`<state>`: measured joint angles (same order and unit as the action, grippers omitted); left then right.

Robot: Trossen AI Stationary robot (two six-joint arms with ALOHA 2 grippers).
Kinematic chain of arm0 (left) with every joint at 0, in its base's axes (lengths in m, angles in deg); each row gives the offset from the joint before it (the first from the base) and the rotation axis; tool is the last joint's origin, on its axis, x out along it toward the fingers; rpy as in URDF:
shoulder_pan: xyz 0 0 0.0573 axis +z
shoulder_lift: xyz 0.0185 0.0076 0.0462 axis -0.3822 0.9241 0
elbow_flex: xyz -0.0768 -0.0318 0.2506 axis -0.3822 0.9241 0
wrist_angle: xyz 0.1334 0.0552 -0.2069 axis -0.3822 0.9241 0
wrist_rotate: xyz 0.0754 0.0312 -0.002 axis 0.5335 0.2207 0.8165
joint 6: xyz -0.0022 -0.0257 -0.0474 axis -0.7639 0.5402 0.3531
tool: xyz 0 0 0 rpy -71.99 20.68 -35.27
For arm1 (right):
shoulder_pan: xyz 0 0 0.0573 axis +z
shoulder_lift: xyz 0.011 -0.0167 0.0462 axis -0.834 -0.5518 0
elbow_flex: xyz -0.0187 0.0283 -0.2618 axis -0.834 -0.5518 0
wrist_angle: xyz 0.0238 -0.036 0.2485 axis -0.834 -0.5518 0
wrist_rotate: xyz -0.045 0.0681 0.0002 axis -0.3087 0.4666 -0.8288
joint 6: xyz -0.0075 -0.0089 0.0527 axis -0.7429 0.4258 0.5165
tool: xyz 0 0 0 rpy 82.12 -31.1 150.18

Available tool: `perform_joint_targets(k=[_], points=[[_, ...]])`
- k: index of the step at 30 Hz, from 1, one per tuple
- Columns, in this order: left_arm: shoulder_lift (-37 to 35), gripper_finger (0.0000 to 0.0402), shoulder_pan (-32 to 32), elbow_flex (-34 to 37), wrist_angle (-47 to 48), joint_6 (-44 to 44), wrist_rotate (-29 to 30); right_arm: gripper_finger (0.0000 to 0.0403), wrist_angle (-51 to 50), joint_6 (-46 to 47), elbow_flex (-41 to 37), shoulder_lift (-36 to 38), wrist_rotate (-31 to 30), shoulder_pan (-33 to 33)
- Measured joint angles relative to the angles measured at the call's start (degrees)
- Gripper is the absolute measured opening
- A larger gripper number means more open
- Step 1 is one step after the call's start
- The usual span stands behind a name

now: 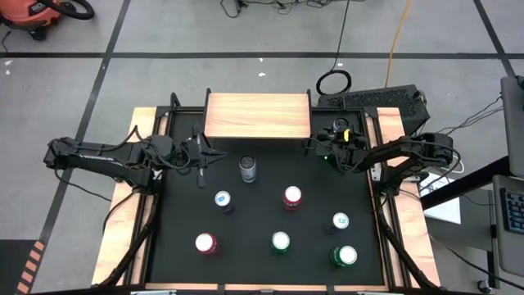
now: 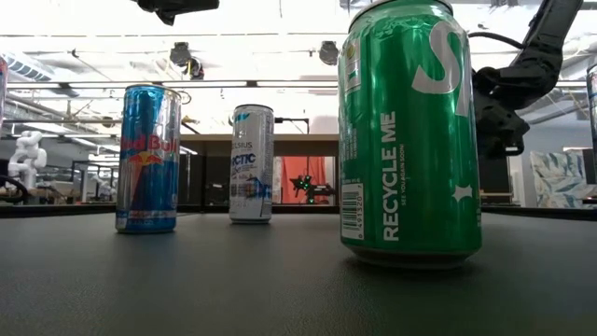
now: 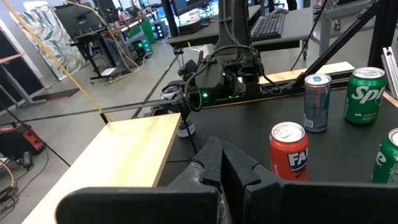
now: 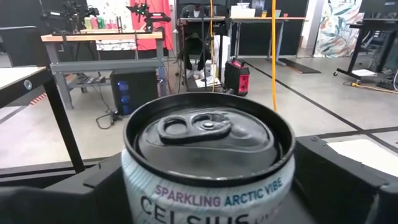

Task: Place canned beverage on shelf
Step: Put the right white-blue soda can on the shelf

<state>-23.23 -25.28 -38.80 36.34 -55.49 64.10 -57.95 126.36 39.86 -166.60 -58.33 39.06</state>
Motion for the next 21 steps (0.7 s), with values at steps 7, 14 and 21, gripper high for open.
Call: perform_joint_targets(k=[7,14,21], points=[[0.0,0.0000,0.0,0.0,0.0,0.2,0.0,0.0314,0.0,0.0,0.0,0.0,0.0,0.0],[0.0,0.0000,0.0,0.0,0.0,0.1,0.0,0.0283,0.3,-0.4,0.0,0.0,0.3,0.5],[0.0,0.0000,0.0,0.0,0.0,0.1,0.0,0.0257,4.4,-5.7,0.0,0.0,2.2,1.1]])
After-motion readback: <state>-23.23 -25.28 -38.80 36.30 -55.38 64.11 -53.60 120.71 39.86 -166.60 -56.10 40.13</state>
